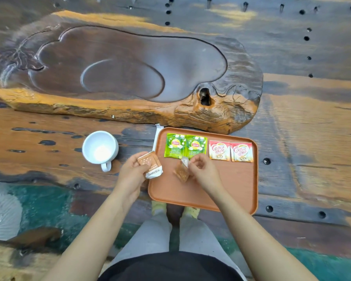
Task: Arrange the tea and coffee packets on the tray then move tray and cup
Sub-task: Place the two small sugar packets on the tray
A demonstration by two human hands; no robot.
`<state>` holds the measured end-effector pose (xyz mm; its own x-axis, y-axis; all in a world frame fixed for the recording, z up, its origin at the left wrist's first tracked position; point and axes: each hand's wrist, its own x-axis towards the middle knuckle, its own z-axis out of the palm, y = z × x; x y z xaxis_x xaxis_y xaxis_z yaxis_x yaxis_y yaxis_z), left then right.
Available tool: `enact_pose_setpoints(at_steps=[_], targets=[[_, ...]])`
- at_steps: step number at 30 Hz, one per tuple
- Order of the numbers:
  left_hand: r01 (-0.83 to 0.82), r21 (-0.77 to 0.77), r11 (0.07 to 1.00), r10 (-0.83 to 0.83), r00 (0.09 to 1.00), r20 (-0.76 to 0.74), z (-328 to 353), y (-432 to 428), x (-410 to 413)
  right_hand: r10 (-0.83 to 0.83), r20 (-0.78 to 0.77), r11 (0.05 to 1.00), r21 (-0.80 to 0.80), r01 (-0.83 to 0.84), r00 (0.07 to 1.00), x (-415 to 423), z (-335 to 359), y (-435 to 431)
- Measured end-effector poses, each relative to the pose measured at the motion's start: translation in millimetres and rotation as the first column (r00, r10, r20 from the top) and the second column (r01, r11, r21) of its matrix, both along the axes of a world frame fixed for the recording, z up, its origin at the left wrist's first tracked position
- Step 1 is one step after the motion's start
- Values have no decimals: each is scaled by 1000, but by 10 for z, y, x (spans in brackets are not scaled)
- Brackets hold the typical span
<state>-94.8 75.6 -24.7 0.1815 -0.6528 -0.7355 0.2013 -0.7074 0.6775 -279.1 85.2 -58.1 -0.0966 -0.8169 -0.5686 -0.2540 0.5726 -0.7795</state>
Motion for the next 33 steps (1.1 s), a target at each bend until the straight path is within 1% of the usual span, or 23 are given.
enact_pose_setpoints(at_steps=[2, 4, 6, 8, 11, 15, 19, 22, 23, 24, 25, 27, 28, 30, 31, 33], targets=[[-4, -13, 1000, 4, 1000, 22, 24, -5, 133, 171, -45, 984, 52, -168, 984, 108, -77, 49], [-18, -20, 1000, 19, 999, 28, 43, 5, 243, 239, -96, 970, 59, -235, 966, 216, -151, 89], [-34, -19, 999, 35, 999, 26, 58, 23, 318, 247, -204, 968, 12, -250, 947, 293, -209, 116], [-37, -9, 999, 37, 999, 24, 68, 43, 350, 252, -338, 958, -43, -283, 907, 348, -243, 139], [-35, 1, 999, 35, 999, 15, 73, 65, 354, 224, -450, 955, -75, -286, 864, 420, -256, 184], [-19, 17, 1000, 20, 1000, -10, 72, 87, 345, 170, -465, 966, -96, -240, 869, 476, -262, 204], [10, 41, 999, -10, 1000, -5, 65, 107, 327, 180, -476, 962, -95, -254, 861, 485, -257, 198], [1, 55, 998, 1, 999, -35, 45, 133, 280, 135, -507, 966, -124, -227, 852, 429, -210, 193], [-13, 58, 998, 17, 998, -58, 38, 135, 256, 122, -491, 962, -156, -225, 863, 412, -178, 201], [-31, 64, 997, 36, 995, -90, 30, 134, 230, 138, -436, 954, -184, -238, 889, 405, -129, 211], [-44, 74, 996, 54, 990, -130, 22, 132, 197, 184, -336, 945, -196, -260, 924, 417, -72, 224], [-53, 97, 994, 73, 971, -226, 10, 131, 114, 265, -65, 946, -177, -272, 962, 479, 61, 268], [-54, 101, 993, 80, 960, -270, 8, 133, 69, 248, 62, 959, -155, -236, 967, 502, 112, 287], [-79, 83, 993, 102, 937, -334, -4, 131, -18, 116, 263, 991, -90, -95, 958, 502, 174, 304], [-97, 71, 993, 116, 930, -348, -7, 125, -59, 41, 334, 998, -57, -23, 942, 481, 198, 312], [-133, 66, 989, 147, 926, -349, -13, 116, -135, -38, 376, 998, -38, 56, 926, 415, 220, 338]])
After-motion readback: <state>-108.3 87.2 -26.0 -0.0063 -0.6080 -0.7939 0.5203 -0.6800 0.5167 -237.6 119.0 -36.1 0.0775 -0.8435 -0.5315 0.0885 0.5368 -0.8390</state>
